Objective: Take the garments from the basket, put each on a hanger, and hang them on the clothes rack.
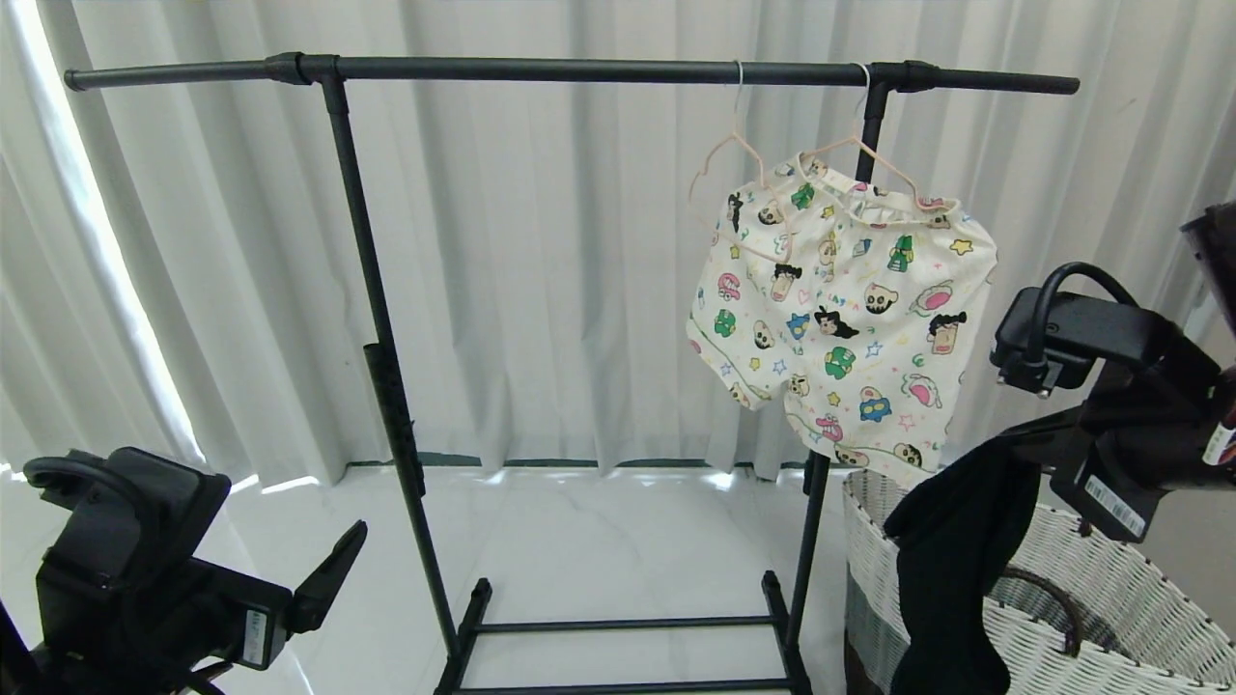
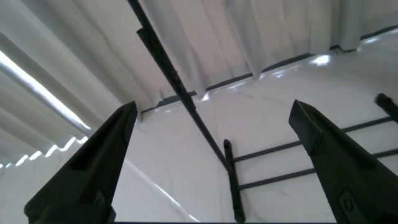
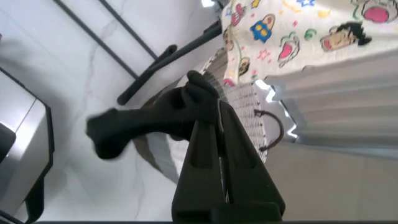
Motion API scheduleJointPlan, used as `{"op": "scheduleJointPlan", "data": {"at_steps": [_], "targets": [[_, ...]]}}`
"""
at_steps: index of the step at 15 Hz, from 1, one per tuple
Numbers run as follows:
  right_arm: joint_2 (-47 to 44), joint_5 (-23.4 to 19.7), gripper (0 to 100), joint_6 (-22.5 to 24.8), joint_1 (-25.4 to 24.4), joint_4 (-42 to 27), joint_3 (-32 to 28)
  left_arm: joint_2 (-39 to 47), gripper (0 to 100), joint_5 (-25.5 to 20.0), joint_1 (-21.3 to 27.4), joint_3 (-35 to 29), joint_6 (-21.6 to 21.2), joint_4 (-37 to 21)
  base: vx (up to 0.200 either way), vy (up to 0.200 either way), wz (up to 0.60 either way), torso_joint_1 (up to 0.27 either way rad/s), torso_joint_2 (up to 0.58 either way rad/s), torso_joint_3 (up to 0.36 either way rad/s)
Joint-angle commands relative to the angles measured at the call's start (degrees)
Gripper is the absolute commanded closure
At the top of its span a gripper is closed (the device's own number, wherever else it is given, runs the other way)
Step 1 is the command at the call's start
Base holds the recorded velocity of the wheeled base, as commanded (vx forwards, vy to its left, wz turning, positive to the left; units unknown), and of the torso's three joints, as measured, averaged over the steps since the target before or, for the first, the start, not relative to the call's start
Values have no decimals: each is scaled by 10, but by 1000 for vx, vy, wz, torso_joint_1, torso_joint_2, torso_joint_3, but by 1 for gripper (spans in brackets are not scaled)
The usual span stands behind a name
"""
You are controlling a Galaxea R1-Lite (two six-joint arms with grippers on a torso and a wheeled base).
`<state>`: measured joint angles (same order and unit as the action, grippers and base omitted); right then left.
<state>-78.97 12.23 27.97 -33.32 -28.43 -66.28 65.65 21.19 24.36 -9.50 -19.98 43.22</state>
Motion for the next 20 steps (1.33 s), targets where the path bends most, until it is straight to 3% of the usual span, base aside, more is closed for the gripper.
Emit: {"op": "scheduleJointPlan", "data": {"at_steps": [1,3,4,6,11,12,14,20], "targets": [[-7,-4,100,-5,-11,3,-2,-4,0,-10,68,-19,13,0,0,0,0,0,0,0],[-18,-53,100,-38,-35,21,-10,4,0,-52,130,-50,43,0,0,0,0,0,0,0],[-35,-70,100,-62,-55,30,-25,20,0,-96,183,-90,78,0,0,0,0,0,0,0],[-60,-77,100,-73,-76,49,-45,73,0,-115,236,-137,107,0,0,0,0,0,0,0],[-99,-126,100,-79,-94,72,-78,214,0,-115,294,-185,122,0,0,0,0,0,0,0],[-96,-131,100,-79,-98,76,-78,239,0,-115,310,-210,147,0,0,0,0,0,0,0],[-83,-132,100,-97,-117,79,-74,292,0,-102,346,-270,238,0,0,0,0,0,0,0],[-84,-155,100,-121,-134,88,-74,455,0,-91,346,-330,267,0,0,0,0,0,0,0]]}}
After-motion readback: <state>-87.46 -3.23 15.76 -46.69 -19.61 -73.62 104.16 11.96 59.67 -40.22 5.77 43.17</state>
